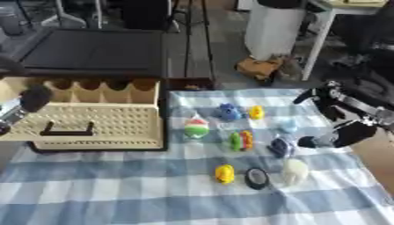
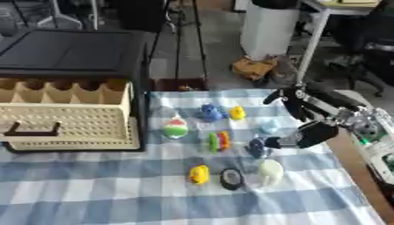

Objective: Pick up objects from table and place into drawer.

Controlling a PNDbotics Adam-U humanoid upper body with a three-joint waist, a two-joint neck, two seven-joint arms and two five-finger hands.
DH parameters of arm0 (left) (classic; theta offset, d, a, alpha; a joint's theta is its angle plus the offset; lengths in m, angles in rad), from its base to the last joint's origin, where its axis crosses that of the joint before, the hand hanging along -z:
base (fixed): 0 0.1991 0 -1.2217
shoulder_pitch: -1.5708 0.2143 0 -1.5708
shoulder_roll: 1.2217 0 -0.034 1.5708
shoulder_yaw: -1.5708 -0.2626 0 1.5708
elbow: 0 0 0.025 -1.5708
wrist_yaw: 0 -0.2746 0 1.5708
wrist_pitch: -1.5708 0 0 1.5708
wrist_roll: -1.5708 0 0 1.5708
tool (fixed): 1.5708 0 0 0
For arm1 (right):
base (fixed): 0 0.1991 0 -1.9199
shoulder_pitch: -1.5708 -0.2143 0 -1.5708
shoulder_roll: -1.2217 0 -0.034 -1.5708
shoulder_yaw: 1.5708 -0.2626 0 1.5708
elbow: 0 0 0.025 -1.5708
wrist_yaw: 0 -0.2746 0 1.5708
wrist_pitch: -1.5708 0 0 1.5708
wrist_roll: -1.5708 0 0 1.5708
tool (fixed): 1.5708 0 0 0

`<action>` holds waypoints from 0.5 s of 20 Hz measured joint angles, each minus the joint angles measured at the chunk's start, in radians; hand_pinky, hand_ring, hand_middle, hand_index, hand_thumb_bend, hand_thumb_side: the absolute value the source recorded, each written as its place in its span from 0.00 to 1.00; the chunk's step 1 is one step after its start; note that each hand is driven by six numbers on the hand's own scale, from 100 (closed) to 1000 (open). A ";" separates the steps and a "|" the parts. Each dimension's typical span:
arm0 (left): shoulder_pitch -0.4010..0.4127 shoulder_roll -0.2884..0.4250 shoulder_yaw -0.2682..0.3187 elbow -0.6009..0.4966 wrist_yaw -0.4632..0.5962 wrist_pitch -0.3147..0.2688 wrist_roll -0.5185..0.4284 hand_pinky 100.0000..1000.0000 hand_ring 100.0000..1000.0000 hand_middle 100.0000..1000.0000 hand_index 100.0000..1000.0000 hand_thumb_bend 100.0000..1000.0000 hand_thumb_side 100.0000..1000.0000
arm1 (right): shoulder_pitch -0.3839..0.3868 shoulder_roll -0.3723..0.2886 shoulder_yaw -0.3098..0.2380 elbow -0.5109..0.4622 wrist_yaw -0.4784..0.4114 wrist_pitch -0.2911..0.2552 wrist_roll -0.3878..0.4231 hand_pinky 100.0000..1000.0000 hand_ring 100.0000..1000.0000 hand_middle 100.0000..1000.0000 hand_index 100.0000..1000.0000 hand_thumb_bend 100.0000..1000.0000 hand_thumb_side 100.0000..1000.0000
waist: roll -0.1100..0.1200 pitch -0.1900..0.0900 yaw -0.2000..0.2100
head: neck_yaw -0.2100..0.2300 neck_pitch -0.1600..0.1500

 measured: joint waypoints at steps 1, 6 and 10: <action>0.001 0.000 0.000 0.000 0.001 0.000 0.000 0.00 0.00 0.00 0.64 0.81 1.00 | -0.001 -0.003 0.003 0.003 0.000 -0.002 0.006 0.02 0.15 0.15 0.76 0.64 0.39 | -0.001 0.000 0.000 | 0.000 0.000; 0.005 0.000 0.000 0.001 0.003 -0.001 -0.001 0.00 0.00 0.00 0.64 0.80 1.00 | 0.000 -0.014 0.015 0.015 0.000 -0.008 0.039 0.01 0.13 0.12 0.74 0.64 0.38 | -0.004 -0.001 0.001 | 0.000 0.001; 0.006 -0.002 0.000 0.001 0.004 -0.004 -0.003 0.00 0.00 0.00 0.64 0.80 1.00 | 0.005 -0.015 0.023 0.019 0.000 -0.010 0.067 0.03 0.16 0.16 0.74 0.64 0.38 | -0.004 -0.002 0.001 | 0.000 0.002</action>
